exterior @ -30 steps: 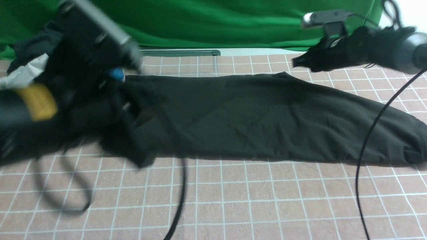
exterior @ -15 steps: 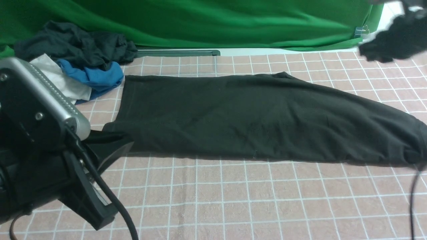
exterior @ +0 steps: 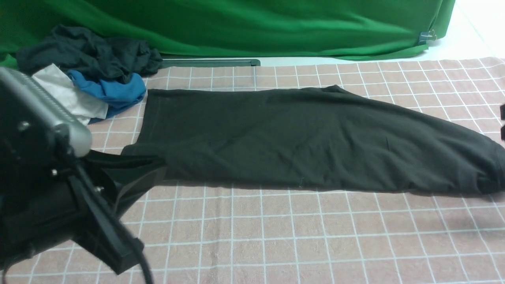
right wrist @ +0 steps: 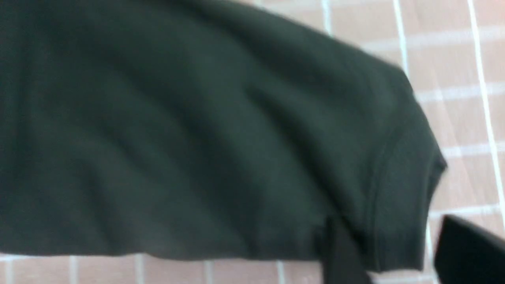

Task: Fold a long-sleeved shirt over a pink coffee tablecloth.
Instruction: 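Pull the folded dark garment lengthwise by its ends to straighten it flat on the table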

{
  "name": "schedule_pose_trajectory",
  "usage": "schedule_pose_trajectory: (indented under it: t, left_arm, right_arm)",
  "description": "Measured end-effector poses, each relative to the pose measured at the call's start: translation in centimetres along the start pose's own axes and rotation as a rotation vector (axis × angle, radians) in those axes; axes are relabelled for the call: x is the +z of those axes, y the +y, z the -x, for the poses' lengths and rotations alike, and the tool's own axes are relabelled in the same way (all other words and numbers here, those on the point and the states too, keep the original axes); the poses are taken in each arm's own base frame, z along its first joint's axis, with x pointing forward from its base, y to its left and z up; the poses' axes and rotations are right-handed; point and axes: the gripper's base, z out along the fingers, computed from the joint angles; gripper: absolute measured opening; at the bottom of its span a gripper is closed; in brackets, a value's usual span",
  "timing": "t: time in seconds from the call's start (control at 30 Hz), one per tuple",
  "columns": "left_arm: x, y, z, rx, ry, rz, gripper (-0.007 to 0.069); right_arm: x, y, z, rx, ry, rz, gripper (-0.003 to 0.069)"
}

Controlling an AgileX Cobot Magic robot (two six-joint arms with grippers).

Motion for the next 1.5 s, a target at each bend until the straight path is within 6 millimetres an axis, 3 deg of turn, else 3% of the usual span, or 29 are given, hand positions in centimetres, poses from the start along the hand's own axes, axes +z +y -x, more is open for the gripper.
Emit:
schedule_pose_trajectory:
  t: [0.13, 0.2, 0.4, 0.57, 0.73, 0.87, 0.93, 1.0, 1.13, 1.17, 1.27, 1.37, 1.5]
  left_arm:
    - [-1.1, -0.1, 0.2, 0.019, -0.047, 0.009, 0.0017]
    - [-1.4, -0.1, 0.3, 0.023, -0.059, 0.012, 0.0017]
    - [-1.5, -0.1, 0.3, 0.027, -0.059, 0.012, 0.0017]
    - [-1.5, -0.1, 0.3, 0.032, -0.058, 0.012, 0.0017]
    - [-1.5, -0.1, 0.2, 0.039, -0.056, 0.011, 0.0017]
    - [-1.5, -0.1, 0.2, 0.042, -0.056, 0.011, 0.0017]
    - [-1.5, -0.1, 0.2, 0.045, -0.056, 0.012, 0.0017]
    - [-1.5, -0.1, 0.2, 0.046, -0.056, 0.012, 0.0017]
    - [-1.5, -0.1, 0.2, 0.047, -0.056, 0.012, 0.0017]
    - [-1.5, -0.1, 0.2, 0.048, -0.056, 0.012, 0.0017]
    - [-1.5, -0.1, 0.2, 0.062, -0.047, 0.014, 0.0017]
    - [-1.5, -0.1, 0.1, 0.083, -0.037, 0.018, 0.0017]
    - [-1.5, -0.1, 0.0, 0.089, -0.032, 0.018, 0.0017]
  right_arm:
    - [2.7, -0.5, -0.1, 0.057, 0.059, -0.003, 0.0533]
    - [3.8, -1.0, 0.1, 0.077, 0.053, -0.029, 0.0585]
    - [6.7, -3.2, -0.1, 0.174, 0.077, -0.079, 0.0594]
    - [9.0, -3.5, -0.6, 0.208, 0.123, -0.073, 0.0594]
    - [9.7, -3.6, -0.6, 0.219, 0.118, -0.071, 0.0582]
    - [9.9, -3.7, -0.5, 0.204, 0.107, -0.068, 0.0524]
    - [10.1, -3.5, -0.3, 0.176, 0.093, -0.068, 0.0406]
    - [10.1, -3.4, -0.2, 0.164, 0.085, -0.066, 0.0356]
    - [10.4, -2.1, 0.1, 0.082, 0.064, -0.053, 0.0127]
    - [10.4, -2.0, 0.1, 0.071, 0.062, -0.052, 0.0098]
    - [9.9, -1.8, 0.3, 0.027, 0.049, -0.05, 0.0077]
    - [8.0, -1.9, 0.6, -0.011, 0.019, -0.07, 0.0077]
    - [2.4, -2.7, 1.2, -0.029, -0.081, -0.174, 0.0077]
